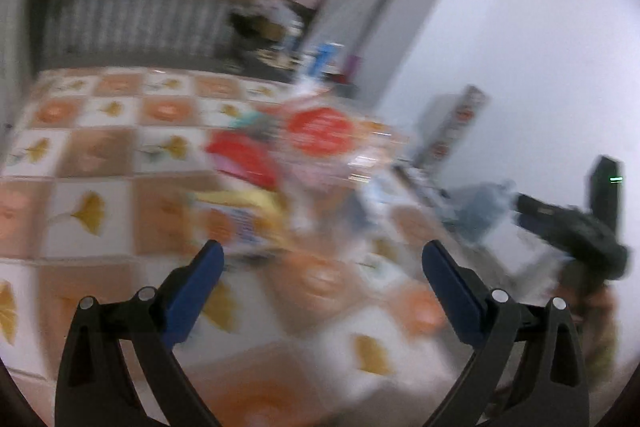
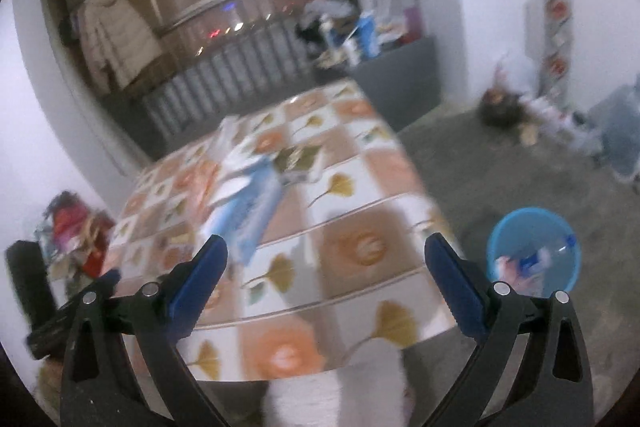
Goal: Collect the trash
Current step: 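Move both open grippers back over the table, then close the left gripper on the yellow Enaak snack packet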
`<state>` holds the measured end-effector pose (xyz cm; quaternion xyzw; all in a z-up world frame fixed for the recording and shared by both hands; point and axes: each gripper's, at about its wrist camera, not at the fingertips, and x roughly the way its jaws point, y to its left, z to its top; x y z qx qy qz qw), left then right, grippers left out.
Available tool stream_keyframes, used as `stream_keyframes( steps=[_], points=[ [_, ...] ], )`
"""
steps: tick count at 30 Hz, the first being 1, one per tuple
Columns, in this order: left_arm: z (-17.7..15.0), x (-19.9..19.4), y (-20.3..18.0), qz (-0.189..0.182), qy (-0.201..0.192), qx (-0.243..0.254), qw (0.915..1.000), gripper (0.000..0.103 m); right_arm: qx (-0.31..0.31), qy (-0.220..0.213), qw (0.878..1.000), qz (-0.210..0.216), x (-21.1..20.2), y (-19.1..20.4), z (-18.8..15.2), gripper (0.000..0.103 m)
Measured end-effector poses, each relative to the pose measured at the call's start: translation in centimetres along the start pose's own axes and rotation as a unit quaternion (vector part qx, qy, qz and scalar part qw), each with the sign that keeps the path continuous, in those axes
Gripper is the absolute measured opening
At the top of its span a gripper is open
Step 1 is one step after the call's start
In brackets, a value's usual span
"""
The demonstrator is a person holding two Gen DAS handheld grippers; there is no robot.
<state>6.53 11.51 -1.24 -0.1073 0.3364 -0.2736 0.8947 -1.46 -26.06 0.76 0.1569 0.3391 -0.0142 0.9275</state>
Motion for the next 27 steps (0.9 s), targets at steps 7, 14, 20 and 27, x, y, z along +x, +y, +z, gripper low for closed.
stream_keyframes(
  steps=[7, 14, 20, 27],
  points=[
    [1.3, 3.2, 5.7, 0.049, 0.01, -0.039, 0.998, 0.096, -0.026, 0.043, 0.999, 0.019, 2.5, 4.6, -0.3, 0.093],
    [2.5, 6.4, 6.9, 0.069, 0.053, -0.02, 0.996, 0.07, -0.031, 0.059, 0.997, 0.032, 3.6, 6.7, 0.5, 0.09],
    [1.5, 8.3, 6.0, 0.098, 0.094, 0.012, 0.9906, 0.045, -0.014, 0.057, 0.996, 0.073, 3.9, 7.6, 1.8, 0.083],
    [1.1, 8.4, 6.1, 0.129, 0.096, 0.024, 0.9868, 0.025, 0.036, 0.079, 0.987, 0.138, 5.7, 8.0, 3.0, 0.07]
  ],
)
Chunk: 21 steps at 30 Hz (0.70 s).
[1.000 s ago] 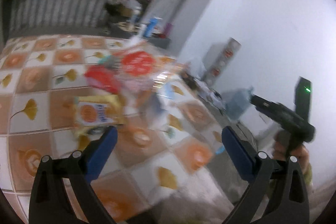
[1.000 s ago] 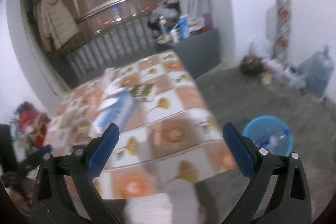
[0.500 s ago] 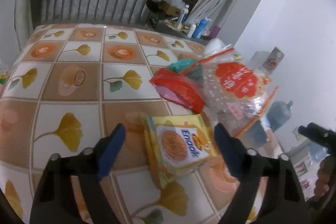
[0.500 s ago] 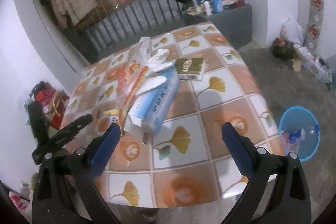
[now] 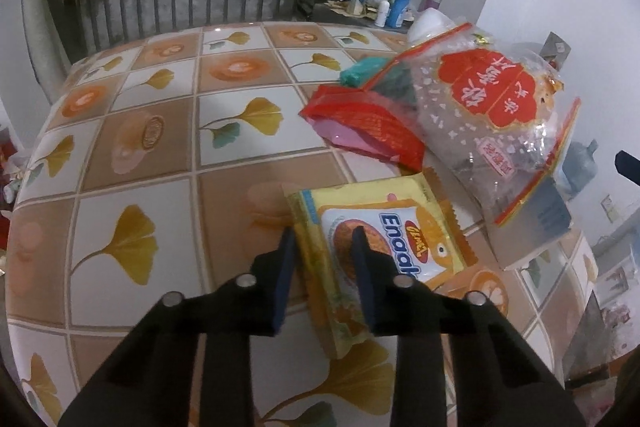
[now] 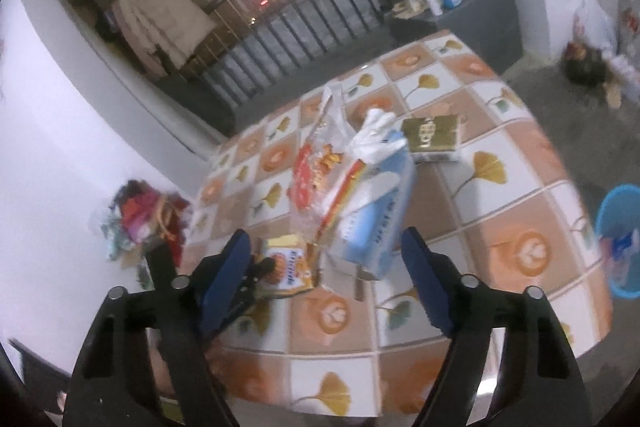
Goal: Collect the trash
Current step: 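Close the left gripper on the yellow Enaak snack packet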
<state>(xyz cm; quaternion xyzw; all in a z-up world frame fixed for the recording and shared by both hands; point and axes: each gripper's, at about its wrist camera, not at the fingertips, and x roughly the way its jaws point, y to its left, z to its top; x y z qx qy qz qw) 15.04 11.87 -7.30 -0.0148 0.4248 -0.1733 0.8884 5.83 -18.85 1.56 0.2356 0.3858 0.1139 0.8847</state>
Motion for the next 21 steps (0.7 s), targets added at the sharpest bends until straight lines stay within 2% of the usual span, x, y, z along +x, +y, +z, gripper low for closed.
stream_keyframes(
  steps=[4, 10, 17, 21],
  points=[
    [0.1, 0.0, 0.6, 0.004, 0.0, -0.005, 1.0, 0.015, 0.029, 0.007, 0.999, 0.039, 0.6, -0.1, 0.8, 0.062],
    [-0.4, -0.7, 2.0, 0.011, -0.006, -0.021, 0.9997, 0.013, 0.083, 0.017, 0.993, 0.078, 1.9, -1.7, 1.7, 0.05],
    [-0.8, -1.3, 3.0, 0.012, -0.012, -0.032, 0.9994, 0.013, 0.142, 0.038, 0.983, 0.112, 3.4, -3.2, 2.4, 0.048],
    [-0.8, -1.3, 3.1, 0.01, -0.012, -0.033, 0.9994, 0.013, 0.151, 0.042, 0.981, 0.111, 3.9, -3.2, 2.5, 0.045]
  ],
)
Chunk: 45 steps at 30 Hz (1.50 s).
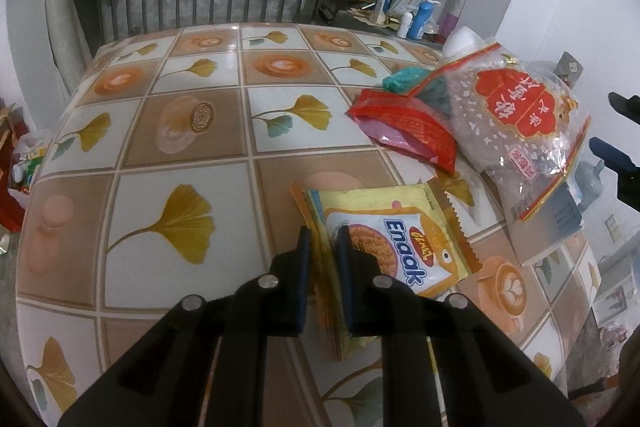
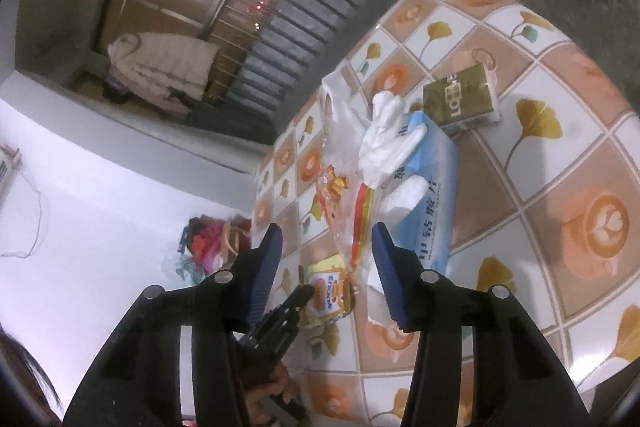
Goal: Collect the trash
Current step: 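Close the left gripper on the yellow Enaak snack packet, then grasp the clear red-labelled bag with the right gripper while the left gripper holds the packet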
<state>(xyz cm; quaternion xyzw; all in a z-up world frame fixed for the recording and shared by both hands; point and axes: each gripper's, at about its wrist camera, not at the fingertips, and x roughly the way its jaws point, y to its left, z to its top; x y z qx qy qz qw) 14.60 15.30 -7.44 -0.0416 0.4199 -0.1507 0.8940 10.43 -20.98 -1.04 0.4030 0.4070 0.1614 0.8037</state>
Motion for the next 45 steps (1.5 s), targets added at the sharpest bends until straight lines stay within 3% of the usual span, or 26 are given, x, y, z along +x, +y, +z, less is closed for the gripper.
stream_keyframes(
  steps=[13, 15, 19, 24, 33, 45],
  points=[
    [0.0, -0.1, 0.1, -0.005, 0.0, -0.004, 1.0, 0.013, 0.019, 0.006, 0.999, -0.027, 0.8, -1.3, 0.3, 0.043],
    [0.0, -0.1, 0.1, -0.005, -0.001, -0.004, 1.0, 0.013, 0.019, 0.005, 0.999, -0.026, 0.7, -1.4, 0.2, 0.038],
    [0.0, -0.1, 0.1, -0.005, 0.0, -0.005, 1.0, 0.013, 0.017, 0.002, 1.0, -0.023, 0.6, -1.5, 0.2, 0.017],
    [0.0, -0.1, 0.2, -0.007, 0.0, -0.006, 1.0, 0.013, 0.014, -0.004, 1.0, -0.014, 0.4, -1.5, 0.2, 0.009],
    [0.2, -0.3, 0.6, -0.012, -0.008, -0.022, 0.9996, 0.011, -0.032, -0.018, 0.998, 0.044, -0.7, 1.1, 0.1, 0.002],
    [2.5, -6.3, 1.4, -0.02, -0.083, -0.064, 0.9943, 0.009, -0.118, -0.039, 0.984, 0.132, -3.3, 5.9, 0.1, 0.001]
  ],
)
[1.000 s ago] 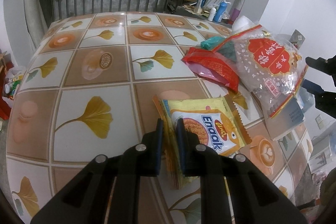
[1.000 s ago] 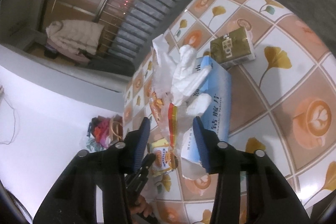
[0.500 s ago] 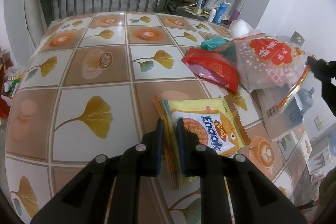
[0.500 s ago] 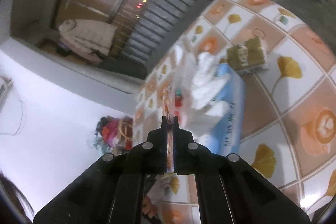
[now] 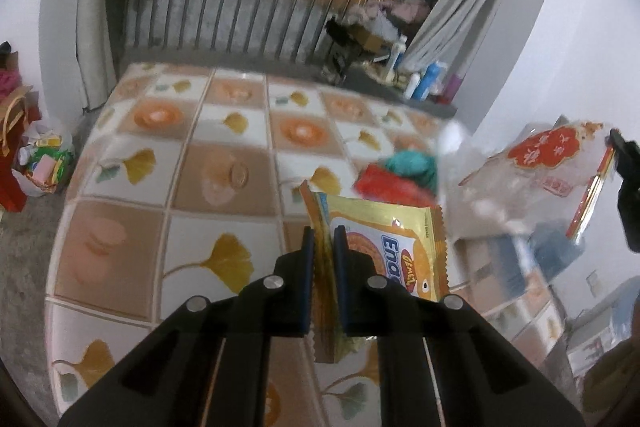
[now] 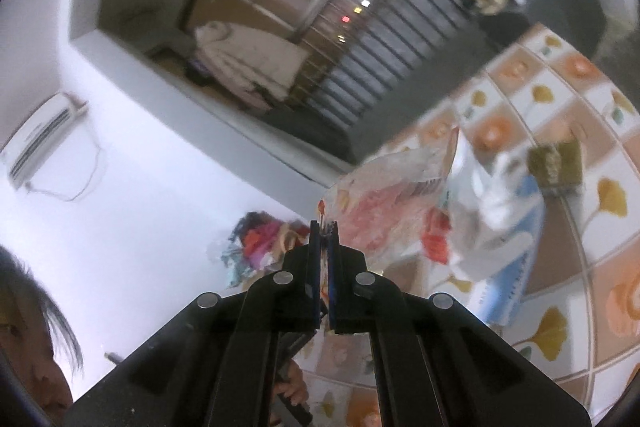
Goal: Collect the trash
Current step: 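Carry the packet and the clear bag toward the blue basket, then open both grippers over the blue basket to drop packet and bag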
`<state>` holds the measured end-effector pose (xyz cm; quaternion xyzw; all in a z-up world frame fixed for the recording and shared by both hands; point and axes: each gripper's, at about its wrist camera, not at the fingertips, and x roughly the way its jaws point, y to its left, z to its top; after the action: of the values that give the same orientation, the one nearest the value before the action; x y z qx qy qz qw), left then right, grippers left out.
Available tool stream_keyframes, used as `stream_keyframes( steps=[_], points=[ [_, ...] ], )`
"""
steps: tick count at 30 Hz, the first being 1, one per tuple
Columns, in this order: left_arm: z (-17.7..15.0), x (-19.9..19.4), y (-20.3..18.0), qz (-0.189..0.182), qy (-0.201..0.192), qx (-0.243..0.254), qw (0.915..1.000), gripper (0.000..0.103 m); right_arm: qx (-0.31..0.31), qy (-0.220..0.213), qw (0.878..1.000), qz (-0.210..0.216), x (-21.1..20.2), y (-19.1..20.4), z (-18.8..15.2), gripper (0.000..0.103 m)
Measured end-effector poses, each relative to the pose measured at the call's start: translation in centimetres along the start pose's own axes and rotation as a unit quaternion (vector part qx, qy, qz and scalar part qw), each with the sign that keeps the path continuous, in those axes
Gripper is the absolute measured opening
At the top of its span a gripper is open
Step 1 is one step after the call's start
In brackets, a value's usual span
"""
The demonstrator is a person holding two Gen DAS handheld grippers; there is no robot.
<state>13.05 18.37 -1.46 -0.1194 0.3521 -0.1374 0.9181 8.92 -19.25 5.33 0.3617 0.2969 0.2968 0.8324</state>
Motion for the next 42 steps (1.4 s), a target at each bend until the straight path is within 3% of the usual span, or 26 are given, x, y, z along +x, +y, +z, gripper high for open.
stream_keyframes(
  steps=[7, 11, 13, 19, 23, 26, 30, 39, 42],
  points=[
    [2.1, -3.5, -6.0, -0.049, -0.019, 0.039, 0.9979, 0.009, -0.035, -0.066, 0.997, 0.032, -6.8, 2.1, 0.5, 0.001],
    [2.5, -4.0, -12.5, -0.089, -0.016, 0.089, 0.9919, 0.009, -0.042, -0.12, 0.992, 0.02, -12.6, 1.7, 0.0, 0.001],
    [2.3, -3.5, -15.9, -0.114, -0.006, 0.112, 0.9872, 0.009, -0.04, -0.154, 0.987, -0.005, -16.6, 0.9, -0.5, 0.001],
    [0.8, 0.3, -27.9, -0.186, 0.036, 0.201, 0.9611, 0.009, -0.013, -0.234, 0.967, -0.095, -25.9, -3.1, -2.3, 0.001],
    [-1.4, 4.6, -36.3, -0.207, 0.074, 0.275, 0.9362, 0.009, 0.026, -0.273, 0.949, -0.155, -30.9, -7.1, -3.7, 0.001],
    [-3.9, 8.9, -42.1, -0.206, 0.115, 0.324, 0.9162, 0.01, 0.071, -0.285, 0.937, -0.191, -32.9, -11.3, -4.7, 0.001],
    [-6.7, 14.2, -47.0, -0.189, 0.158, 0.37, 0.8959, 0.01, 0.118, -0.281, 0.927, -0.217, -33.2, -16.2, -5.3, 0.001],
    [-12.0, 24.6, -54.0, -0.129, 0.217, 0.432, 0.8658, 0.011, 0.22, -0.243, 0.906, -0.267, -31.5, -28.0, -5.1, 0.001],
    [-13.3, 27.8, -55.2, -0.11, 0.233, 0.44, 0.8601, 0.011, 0.252, -0.232, 0.897, -0.277, -31.9, -31.2, -5.9, 0.001]
  ],
)
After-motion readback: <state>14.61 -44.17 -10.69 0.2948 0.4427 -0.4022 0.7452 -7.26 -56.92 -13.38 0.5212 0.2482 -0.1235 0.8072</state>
